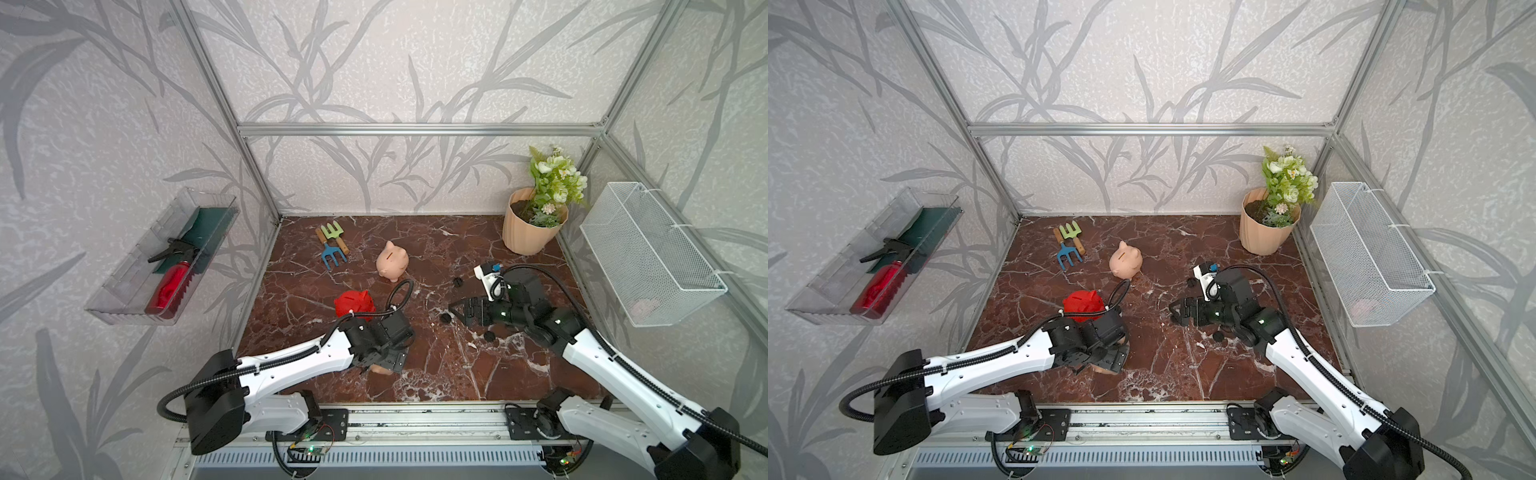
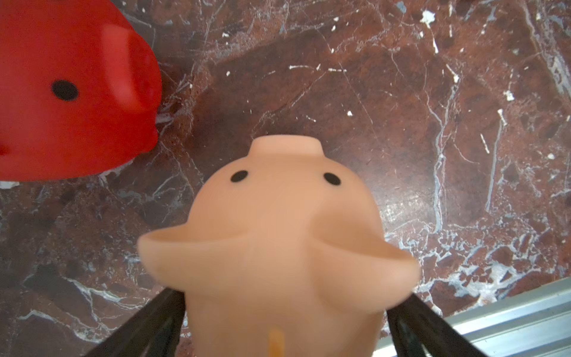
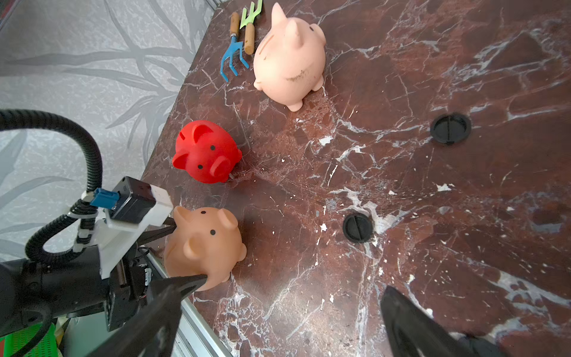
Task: Close piggy banks
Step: Move the piggy bank to the center of the board.
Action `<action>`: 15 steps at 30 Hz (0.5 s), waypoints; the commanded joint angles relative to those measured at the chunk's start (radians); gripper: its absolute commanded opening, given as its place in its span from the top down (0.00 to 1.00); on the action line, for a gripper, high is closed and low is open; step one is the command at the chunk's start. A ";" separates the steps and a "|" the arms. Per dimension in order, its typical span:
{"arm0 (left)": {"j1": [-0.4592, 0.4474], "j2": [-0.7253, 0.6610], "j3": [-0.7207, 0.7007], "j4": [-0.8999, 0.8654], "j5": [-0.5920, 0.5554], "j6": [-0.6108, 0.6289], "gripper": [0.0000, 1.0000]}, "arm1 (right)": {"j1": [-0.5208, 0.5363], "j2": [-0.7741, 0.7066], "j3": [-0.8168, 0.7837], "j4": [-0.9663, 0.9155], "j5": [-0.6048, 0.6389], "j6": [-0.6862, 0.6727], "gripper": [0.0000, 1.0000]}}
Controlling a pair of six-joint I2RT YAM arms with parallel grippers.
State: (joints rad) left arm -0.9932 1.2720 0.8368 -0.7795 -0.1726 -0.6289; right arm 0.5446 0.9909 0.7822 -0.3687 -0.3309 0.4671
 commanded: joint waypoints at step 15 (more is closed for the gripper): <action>0.122 0.198 0.209 0.070 -0.021 0.096 0.01 | 0.006 -0.051 -0.043 -0.038 0.040 0.003 0.01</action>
State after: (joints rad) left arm -0.8780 1.4578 0.9997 -0.7097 -0.1833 -0.5488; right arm 0.5446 0.9588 0.7479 -0.3889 -0.3027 0.4675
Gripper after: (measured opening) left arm 0.994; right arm 0.991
